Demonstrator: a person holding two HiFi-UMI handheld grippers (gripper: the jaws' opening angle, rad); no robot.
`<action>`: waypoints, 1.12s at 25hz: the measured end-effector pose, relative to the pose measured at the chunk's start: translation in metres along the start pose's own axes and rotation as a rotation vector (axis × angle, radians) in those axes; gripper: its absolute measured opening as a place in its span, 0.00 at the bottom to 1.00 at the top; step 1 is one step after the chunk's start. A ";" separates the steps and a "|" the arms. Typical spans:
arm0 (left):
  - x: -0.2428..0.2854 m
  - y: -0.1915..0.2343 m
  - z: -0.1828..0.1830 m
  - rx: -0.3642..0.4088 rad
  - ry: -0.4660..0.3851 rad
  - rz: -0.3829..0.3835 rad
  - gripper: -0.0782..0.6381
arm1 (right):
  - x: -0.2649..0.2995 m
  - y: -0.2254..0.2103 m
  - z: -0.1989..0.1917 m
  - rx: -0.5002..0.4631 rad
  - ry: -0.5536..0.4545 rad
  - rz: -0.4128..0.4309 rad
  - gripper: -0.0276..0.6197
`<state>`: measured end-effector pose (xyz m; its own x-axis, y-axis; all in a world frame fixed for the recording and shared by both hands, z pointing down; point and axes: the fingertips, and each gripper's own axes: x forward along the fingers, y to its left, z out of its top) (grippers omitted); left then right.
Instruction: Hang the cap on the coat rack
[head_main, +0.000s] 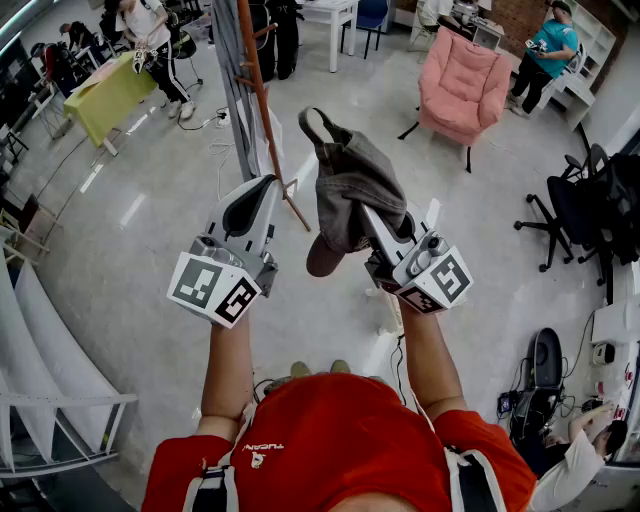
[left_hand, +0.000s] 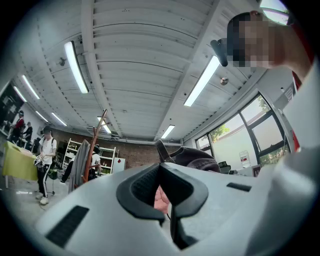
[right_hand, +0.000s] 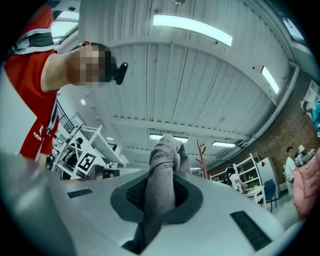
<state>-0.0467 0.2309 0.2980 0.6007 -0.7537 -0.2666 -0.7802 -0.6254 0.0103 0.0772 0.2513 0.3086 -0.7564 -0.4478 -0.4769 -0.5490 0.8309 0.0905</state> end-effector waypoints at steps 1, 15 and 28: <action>0.001 0.001 0.000 0.000 0.000 0.001 0.12 | 0.002 -0.001 0.000 0.000 0.000 0.001 0.09; 0.019 -0.007 0.004 0.037 -0.007 0.044 0.12 | -0.008 -0.022 0.007 0.027 -0.016 0.047 0.09; 0.074 0.013 -0.001 0.088 0.016 0.071 0.12 | 0.007 -0.083 -0.001 0.006 -0.018 0.099 0.09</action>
<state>-0.0123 0.1665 0.2797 0.5451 -0.7993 -0.2528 -0.8330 -0.5503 -0.0563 0.1170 0.1788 0.2985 -0.8002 -0.3578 -0.4813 -0.4698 0.8728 0.1324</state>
